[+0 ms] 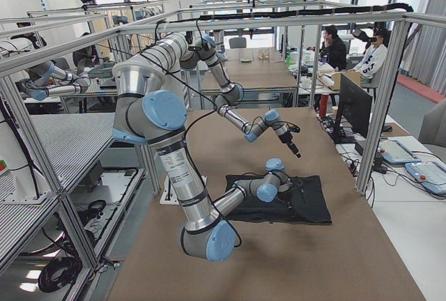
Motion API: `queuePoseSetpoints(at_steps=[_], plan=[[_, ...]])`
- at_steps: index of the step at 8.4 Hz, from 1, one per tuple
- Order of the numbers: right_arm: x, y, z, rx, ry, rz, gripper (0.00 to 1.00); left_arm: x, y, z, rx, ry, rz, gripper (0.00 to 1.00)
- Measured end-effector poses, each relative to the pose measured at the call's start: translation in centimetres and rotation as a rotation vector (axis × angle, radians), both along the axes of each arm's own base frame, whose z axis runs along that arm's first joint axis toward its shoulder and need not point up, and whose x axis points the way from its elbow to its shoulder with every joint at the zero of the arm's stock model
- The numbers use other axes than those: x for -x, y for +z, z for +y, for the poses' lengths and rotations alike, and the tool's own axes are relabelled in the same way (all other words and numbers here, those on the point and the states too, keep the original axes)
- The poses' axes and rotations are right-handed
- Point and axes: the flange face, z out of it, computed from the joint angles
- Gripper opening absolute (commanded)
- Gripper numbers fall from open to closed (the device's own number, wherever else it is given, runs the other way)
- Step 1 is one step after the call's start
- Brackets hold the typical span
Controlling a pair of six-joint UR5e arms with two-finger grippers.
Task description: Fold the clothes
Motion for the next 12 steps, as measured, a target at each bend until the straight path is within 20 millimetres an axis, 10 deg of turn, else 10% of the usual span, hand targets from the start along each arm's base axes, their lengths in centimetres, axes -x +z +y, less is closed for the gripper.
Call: queuePoseSetpoints(at_steps=[6, 9, 12], plan=[[-5.6, 5.2, 5.8, 0.043, -0.038, 0.057, 0.94, -1.3, -0.6, 0.9, -0.011, -0.011, 0.007, 0.95], [-7.7, -1.9, 8.5, 0.042, -0.070, -0.007, 0.94, -1.3, -0.6, 0.9, -0.010, -0.014, 0.009, 0.95], [-4.0, -7.9, 8.5, 0.053, -0.018, -0.101, 0.94, -1.3, -0.7, 0.9, -0.009, -0.015, 0.011, 0.95]])
